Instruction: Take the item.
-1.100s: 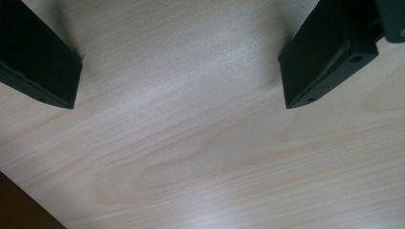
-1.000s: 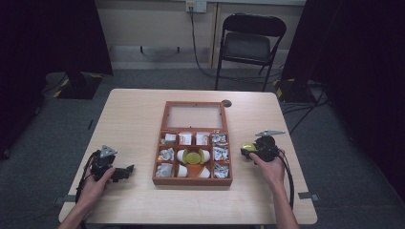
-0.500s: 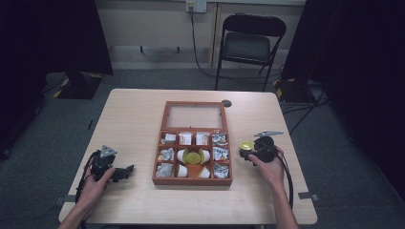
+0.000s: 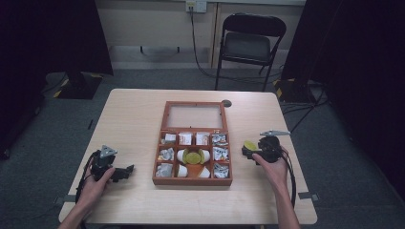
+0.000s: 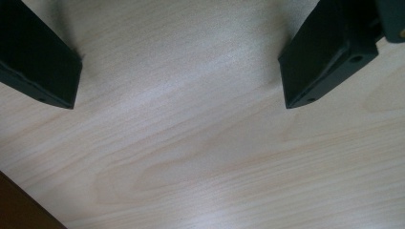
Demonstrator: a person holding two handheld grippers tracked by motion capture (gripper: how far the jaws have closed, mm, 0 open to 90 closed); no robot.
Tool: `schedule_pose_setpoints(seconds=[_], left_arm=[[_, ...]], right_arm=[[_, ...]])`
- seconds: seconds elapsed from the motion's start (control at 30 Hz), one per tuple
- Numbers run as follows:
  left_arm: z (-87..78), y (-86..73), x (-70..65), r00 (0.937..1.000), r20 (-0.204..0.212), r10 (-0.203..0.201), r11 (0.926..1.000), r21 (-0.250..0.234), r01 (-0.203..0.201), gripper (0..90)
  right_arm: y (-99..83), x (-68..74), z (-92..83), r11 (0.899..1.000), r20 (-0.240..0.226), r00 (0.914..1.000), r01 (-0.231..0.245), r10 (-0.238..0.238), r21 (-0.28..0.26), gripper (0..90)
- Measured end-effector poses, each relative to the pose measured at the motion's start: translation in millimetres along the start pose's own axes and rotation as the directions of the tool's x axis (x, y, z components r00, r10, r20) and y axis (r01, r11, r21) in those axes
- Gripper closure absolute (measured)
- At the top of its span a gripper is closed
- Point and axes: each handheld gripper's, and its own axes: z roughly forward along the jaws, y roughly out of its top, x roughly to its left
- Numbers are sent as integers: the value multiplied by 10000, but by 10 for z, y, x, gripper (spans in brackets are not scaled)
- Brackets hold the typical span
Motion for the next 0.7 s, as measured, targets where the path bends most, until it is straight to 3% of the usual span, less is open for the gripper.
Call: schedule_pose_setpoints(seconds=[0.4, 0.7], left_arm=[[0, 0, 0, 10000, 4, -1, 10000, -4, 1, 0], [0, 0, 0, 10000, 3, 1, 10000, -3, -1, 0]], right_arm=[[-61, -43, -170, 9997, -87, 9999, -147, 146, -209, 180], [-248, -64, -397, 10000, 368, 9993, 55, -53, -63, 175]])
